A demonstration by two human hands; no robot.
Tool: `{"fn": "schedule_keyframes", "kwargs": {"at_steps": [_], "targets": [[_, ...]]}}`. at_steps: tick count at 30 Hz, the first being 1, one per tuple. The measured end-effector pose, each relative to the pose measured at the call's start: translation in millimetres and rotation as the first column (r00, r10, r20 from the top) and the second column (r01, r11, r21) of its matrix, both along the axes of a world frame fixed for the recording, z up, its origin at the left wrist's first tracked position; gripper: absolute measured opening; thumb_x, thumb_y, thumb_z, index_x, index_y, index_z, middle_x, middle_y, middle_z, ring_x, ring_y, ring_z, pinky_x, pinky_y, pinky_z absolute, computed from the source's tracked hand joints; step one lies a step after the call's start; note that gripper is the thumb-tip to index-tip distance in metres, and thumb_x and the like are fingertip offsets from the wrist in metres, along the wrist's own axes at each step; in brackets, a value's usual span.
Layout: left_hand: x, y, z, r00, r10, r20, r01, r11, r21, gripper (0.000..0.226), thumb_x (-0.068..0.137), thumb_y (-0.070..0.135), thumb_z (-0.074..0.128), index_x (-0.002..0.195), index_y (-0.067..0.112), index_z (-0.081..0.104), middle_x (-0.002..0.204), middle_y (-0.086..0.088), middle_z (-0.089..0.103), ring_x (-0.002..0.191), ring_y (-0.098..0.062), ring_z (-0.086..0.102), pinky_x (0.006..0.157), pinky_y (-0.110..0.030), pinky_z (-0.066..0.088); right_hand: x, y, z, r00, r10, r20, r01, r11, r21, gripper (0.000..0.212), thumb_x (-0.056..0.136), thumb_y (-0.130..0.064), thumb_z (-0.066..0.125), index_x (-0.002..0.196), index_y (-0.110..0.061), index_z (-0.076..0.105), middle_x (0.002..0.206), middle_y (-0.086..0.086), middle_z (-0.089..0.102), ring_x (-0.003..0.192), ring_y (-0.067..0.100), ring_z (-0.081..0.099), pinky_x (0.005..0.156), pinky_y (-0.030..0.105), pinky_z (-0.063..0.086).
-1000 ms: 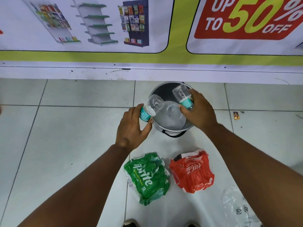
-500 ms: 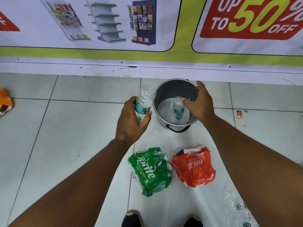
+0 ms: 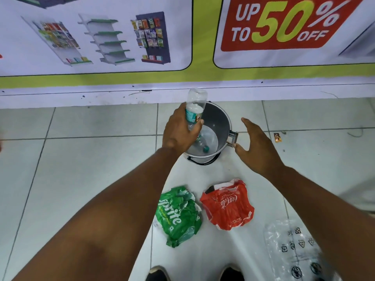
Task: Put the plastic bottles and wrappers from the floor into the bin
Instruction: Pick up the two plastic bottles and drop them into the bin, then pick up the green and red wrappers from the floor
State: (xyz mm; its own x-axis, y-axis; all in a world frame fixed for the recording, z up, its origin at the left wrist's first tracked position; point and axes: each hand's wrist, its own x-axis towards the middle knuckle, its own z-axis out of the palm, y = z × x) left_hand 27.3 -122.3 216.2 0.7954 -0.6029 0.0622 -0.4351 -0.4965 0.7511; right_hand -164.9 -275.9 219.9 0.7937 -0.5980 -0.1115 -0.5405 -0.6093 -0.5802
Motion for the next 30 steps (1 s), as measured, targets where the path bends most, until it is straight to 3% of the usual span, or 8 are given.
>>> {"fn": "schedule_keyframes", "kwargs": {"at_steps": [4, 8, 12, 16, 23, 27, 30], "targets": [[3.7, -21.6, -3.2, 0.999, -0.040, 0.013, 0.040, 0.999, 0.018, 0.063, 0.082, 0.048, 0.071, 0.133, 0.019, 0.047, 0.122, -0.003, 0.064, 0.108, -0.023, 0.061, 0.089, -0.042, 0.052, -15.4, -9.4, 3.4, 1.000, -0.004, -0.013, 0.004, 1.000, -0.006, 0.077, 0.090, -0.024, 0.068, 0.154, -0.026, 0.023, 0.160, 0.001, 0.030, 0.143, 0.022, 0.032, 0.111, 0.030, 0.026], [0.3, -10.1, -11.9, 0.989, -0.079, 0.126, 0.061, 0.988, 0.140, 0.094, 0.082, 0.054, 0.069, 0.153, 0.012, 0.024, 0.154, -0.013, 0.037, 0.143, -0.030, 0.030, 0.114, -0.049, 0.032, -14.6, -10.9, 5.4, 0.999, 0.038, -0.025, -0.039, 0.998, -0.039, 0.077, 0.090, -0.024, 0.067, 0.154, -0.024, 0.024, 0.159, 0.002, 0.031, 0.144, 0.023, 0.031, 0.113, 0.034, 0.028], [-3.0, 16.4, -15.8, 0.939, -0.217, 0.266, 0.123, 0.937, 0.328, 0.098, 0.083, 0.060, 0.064, 0.155, 0.016, 0.014, 0.163, -0.010, 0.019, 0.149, -0.029, 0.012, 0.118, -0.054, 0.020, -3.5, -4.3, 6.9, 0.992, 0.118, -0.038, -0.121, 0.988, -0.098, 0.081, 0.085, -0.023, 0.072, 0.153, -0.020, 0.028, 0.158, 0.007, 0.034, 0.142, 0.027, 0.034, 0.113, 0.037, 0.030], [-11.9, 49.7, -17.8, 0.932, -0.227, 0.283, 0.106, 0.916, 0.386, 0.097, 0.085, 0.064, 0.058, 0.155, 0.016, 0.013, 0.163, -0.012, 0.018, 0.149, -0.031, 0.012, 0.118, -0.054, 0.019, 2.4, 8.5, 3.1, 0.974, 0.203, -0.099, -0.220, 0.952, -0.213, 0.083, 0.084, -0.028, 0.074, 0.152, -0.018, 0.028, 0.158, 0.011, 0.034, 0.143, 0.030, 0.033, 0.114, 0.042, 0.029], [-70.6, 131.5, -65.4, 0.947, -0.297, 0.126, 0.192, 0.832, 0.520, 0.092, 0.087, 0.064, 0.053, 0.155, 0.016, 0.013, 0.162, -0.011, 0.021, 0.148, -0.030, 0.017, 0.119, -0.047, 0.022, -35.0, 54.7, -41.4, 0.886, 0.364, -0.288, -0.422, 0.891, -0.169, 0.083, 0.082, -0.030, 0.072, 0.152, -0.017, 0.029, 0.157, 0.011, 0.034, 0.143, 0.029, 0.033, 0.114, 0.044, 0.030], [-103.6, 173.9, -112.8, 0.939, -0.340, -0.042, 0.290, 0.726, 0.623, 0.096, 0.084, 0.068, 0.051, 0.156, 0.022, 0.006, 0.164, -0.008, 0.015, 0.148, -0.028, 0.013, 0.119, -0.046, 0.019, -61.9, 75.5, -86.9, 0.754, 0.471, -0.459, -0.538, 0.843, -0.020, 0.089, 0.080, -0.034, 0.068, 0.155, -0.022, 0.021, 0.163, 0.007, 0.022, 0.148, 0.027, 0.019, 0.118, 0.043, 0.018], [-122.2, 196.2, -150.9, 0.933, -0.337, -0.130, 0.328, 0.642, 0.693, 0.108, 0.077, 0.074, 0.051, 0.155, 0.026, -0.005, 0.165, -0.006, 0.009, 0.149, -0.028, 0.007, 0.119, -0.050, 0.016, -75.8, 79.8, -123.9, 0.657, 0.503, -0.561, -0.578, 0.814, 0.053, 0.102, 0.076, -0.049, 0.070, 0.156, -0.027, 0.012, 0.166, 0.006, 0.012, 0.150, 0.028, 0.010, 0.121, 0.049, 0.012]]}}
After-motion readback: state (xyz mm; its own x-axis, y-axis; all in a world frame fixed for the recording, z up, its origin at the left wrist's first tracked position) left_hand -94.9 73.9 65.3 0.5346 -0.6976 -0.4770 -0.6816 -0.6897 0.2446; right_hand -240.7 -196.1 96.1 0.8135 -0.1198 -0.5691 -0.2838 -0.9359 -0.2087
